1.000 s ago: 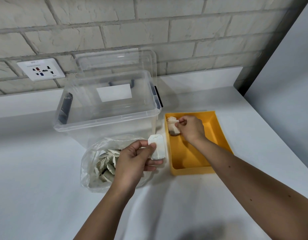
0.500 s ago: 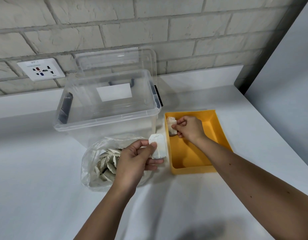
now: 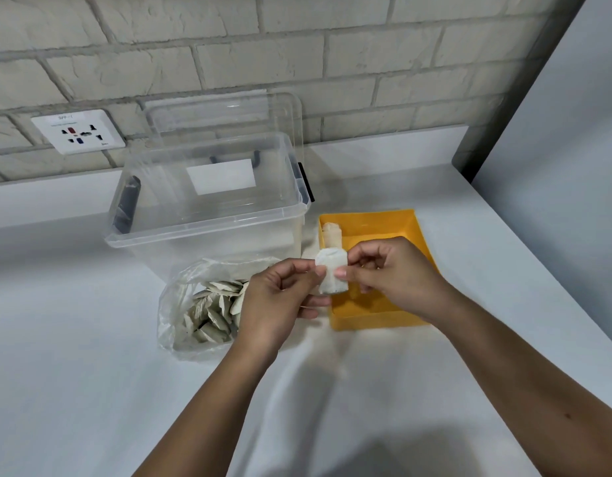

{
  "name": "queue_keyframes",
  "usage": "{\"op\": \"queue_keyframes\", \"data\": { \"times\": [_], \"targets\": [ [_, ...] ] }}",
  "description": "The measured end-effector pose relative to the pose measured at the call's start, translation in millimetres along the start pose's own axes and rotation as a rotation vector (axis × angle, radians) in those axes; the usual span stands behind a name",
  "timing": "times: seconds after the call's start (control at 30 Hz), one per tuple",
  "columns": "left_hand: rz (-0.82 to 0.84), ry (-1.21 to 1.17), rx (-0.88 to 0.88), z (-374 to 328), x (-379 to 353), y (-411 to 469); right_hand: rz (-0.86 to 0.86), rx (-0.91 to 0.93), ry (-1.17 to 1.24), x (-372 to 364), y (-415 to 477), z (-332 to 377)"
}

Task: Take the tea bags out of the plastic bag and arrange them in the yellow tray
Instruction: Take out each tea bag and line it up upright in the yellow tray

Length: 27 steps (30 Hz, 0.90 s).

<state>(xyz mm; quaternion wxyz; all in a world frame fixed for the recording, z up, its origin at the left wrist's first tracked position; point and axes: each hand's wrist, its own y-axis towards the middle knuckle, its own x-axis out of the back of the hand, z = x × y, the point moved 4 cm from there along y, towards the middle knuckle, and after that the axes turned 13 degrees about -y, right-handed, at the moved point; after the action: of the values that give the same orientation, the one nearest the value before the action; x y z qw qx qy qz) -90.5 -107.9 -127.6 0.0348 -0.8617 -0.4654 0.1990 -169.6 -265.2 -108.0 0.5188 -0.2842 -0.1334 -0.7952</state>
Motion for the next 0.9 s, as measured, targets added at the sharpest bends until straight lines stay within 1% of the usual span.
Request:
{"op": "queue_keyframes", "data": {
  "times": [0.13,0.27,0.37,0.47,0.6,0.8,0.9],
  "targets": [
    [-0.074,0.069,-0.073,-9,19,-1,-0.115,-0.101,-0.091,19,26,-33],
    [-0.132,0.099,-0.094,-11,37,0,-0.031,-0.243,-0.114,4,62,-69],
    [-0.152,0.113,-0.087,-10,43,0,0.025,-0.309,-0.122,-18,79,-84],
    [-0.166,0.095,-0.076,-7,46,1,0.008,-0.320,-0.117,-28,91,-86],
    [-0.182,0.076,-0.072,-4,52,4,-0.115,-0.324,-0.204,-29,100,-86],
    [-0.194,0.091,-0.055,-3,60,6,-0.151,-0.307,-0.325,-33,98,-79],
    [-0.210,0.145,-0.075,-10,71,7,-0.281,-0.221,-0.348,-24,83,-52]
  ]
}}
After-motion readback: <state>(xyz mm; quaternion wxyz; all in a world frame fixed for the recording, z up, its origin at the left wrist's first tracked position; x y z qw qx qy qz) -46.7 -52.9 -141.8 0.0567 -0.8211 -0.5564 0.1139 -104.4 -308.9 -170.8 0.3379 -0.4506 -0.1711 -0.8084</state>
